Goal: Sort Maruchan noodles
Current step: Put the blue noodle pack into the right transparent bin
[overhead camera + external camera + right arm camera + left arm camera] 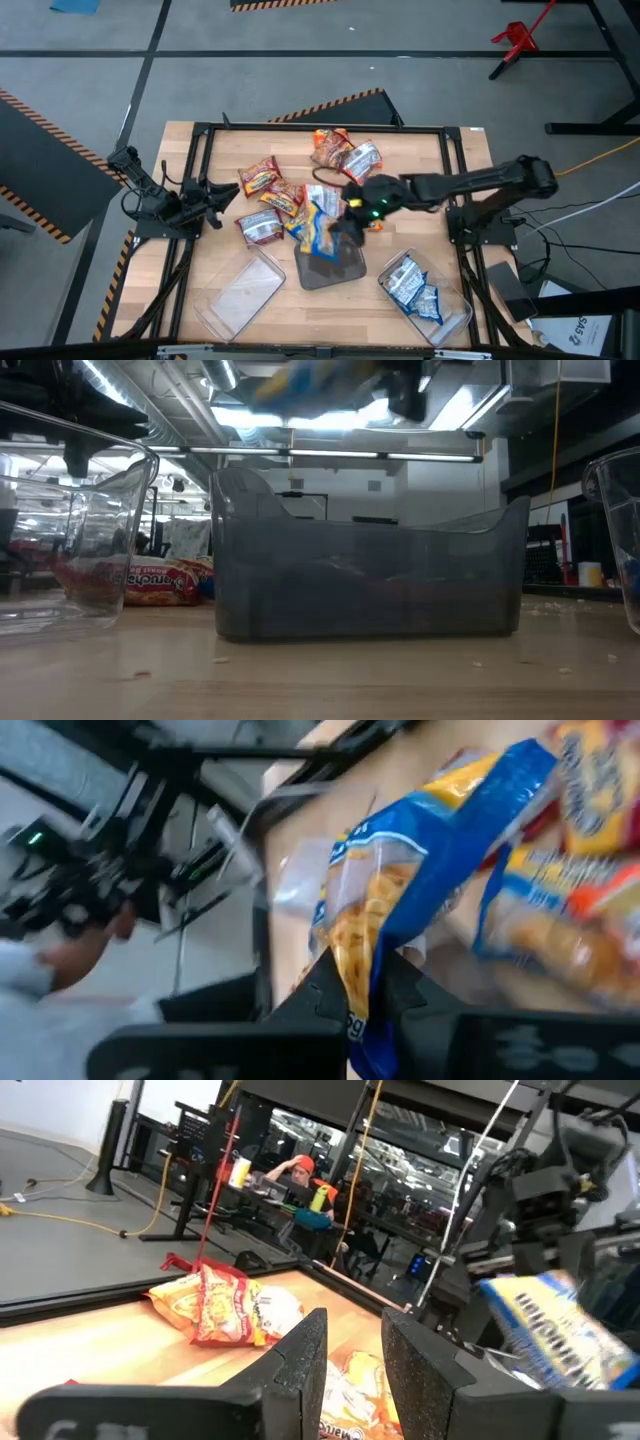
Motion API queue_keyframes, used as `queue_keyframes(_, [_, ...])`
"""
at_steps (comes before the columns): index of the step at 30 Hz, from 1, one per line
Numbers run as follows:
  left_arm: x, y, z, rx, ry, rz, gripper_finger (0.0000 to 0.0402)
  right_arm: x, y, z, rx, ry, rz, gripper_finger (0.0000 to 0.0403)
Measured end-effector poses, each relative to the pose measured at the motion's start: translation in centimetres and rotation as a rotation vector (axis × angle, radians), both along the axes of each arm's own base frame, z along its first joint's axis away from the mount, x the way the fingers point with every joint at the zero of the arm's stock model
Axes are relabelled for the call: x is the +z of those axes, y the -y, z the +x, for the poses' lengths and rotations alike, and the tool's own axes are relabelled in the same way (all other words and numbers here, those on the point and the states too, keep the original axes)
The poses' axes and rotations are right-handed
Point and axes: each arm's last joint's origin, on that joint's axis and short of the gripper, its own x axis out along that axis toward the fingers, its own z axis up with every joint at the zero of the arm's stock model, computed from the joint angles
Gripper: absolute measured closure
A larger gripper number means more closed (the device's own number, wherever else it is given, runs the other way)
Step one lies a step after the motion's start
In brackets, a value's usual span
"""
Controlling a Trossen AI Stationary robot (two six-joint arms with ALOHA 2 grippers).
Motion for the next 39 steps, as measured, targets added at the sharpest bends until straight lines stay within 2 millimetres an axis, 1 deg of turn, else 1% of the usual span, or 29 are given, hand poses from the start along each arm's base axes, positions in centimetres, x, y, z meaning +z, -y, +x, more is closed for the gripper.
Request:
queue_keyframes(2, [0.0, 0.0, 0.0, -0.01, 0.003, 0.002, 0.031, 0.7, -1.3, -1.6, 0.019, -0.038, 0.006, 0.0402])
queue_keyframes(5, [0.0, 0.0, 0.0, -0.011, -0.002, 0.006, 0.031, 1.2, -3.2, -4.3, 0.018, -0.153, 0.007, 0.0402])
queue_keyframes(7, [-0.1, 0.0, 0.0, -0.011, -0.005, 0.008, 0.031, 1.3, -4.3, -6.5, -0.01, -0.255, 0.004, 0.0402])
queue_keyframes(11, [-0.1, 0.1, 0.0, -0.011, -0.009, 0.011, 0.031, 1.8, -6.3, -10.3, -0.057, -0.376, 0.042, 0.0402])
queue_keyframes(16, [-0.1, 0.0, 0.0, -0.008, -0.01, 0.011, 0.031, 2.6, -8.0, -14.6, -0.101, -0.462, 0.095, 0.0402])
queue_keyframes(21, [-0.2, 0.1, 0.0, -0.009, -0.011, 0.009, 0.031, 2.2, -9.0, -18.2, -0.161, -0.614, 0.111, 0.0402])
queue_keyframes(25, [-0.2, 0.1, 0.0, -0.009, -0.011, 0.008, 0.031, 2.0, -9.9, -19.9, -0.178, -0.679, 0.133, 0.0402])
queue_keyframes(30, [-0.2, 0.1, 0.0, -0.008, -0.011, 0.008, 0.031, 1.9, -11.0, -21.3, -0.202, -0.694, 0.164, 0.0402])
queue_keyframes(39, [-0.2, 0.0, 0.0, -0.007, -0.011, 0.009, 0.031, 0.6, -13.6, -22.6, -0.263, -0.721, 0.161, 0.0402])
